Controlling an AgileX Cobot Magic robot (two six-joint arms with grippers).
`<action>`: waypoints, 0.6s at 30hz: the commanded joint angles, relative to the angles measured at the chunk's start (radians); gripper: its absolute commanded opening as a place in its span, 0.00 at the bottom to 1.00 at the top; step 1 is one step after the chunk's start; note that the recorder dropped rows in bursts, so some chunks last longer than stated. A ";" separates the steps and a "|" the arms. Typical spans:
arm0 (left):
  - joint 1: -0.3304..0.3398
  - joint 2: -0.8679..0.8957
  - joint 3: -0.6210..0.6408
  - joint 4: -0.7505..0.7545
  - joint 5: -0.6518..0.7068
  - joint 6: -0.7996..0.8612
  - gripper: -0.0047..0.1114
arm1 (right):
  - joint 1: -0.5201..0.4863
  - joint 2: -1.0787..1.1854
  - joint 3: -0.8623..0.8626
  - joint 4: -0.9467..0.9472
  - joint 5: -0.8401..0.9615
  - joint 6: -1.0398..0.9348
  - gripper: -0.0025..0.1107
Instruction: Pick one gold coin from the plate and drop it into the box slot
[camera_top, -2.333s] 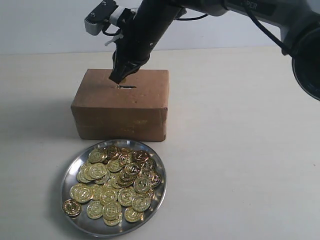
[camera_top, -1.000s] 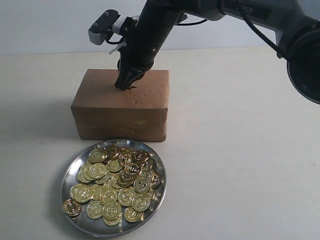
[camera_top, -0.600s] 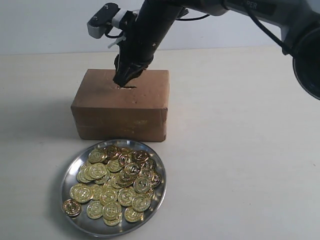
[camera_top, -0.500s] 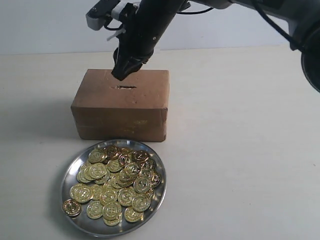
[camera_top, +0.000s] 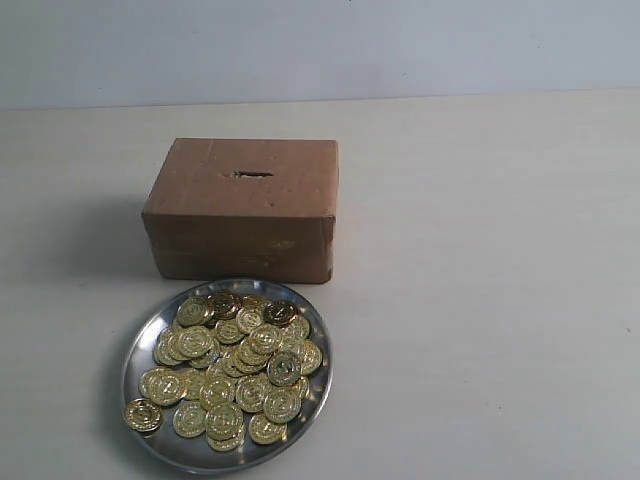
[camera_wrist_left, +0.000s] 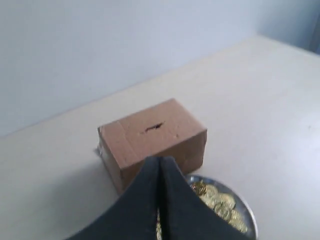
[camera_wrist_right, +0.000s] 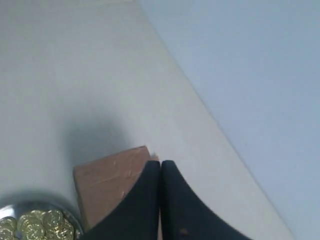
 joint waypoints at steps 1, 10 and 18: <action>0.002 -0.143 0.044 -0.005 -0.054 -0.105 0.04 | -0.001 -0.182 -0.011 0.031 0.062 0.067 0.02; 0.002 -0.305 0.307 -0.011 -0.254 -0.278 0.04 | -0.001 -0.615 0.509 0.122 -0.080 0.139 0.02; 0.002 -0.305 0.575 -0.011 -0.557 -0.378 0.04 | -0.001 -1.169 1.539 0.270 -0.863 0.178 0.02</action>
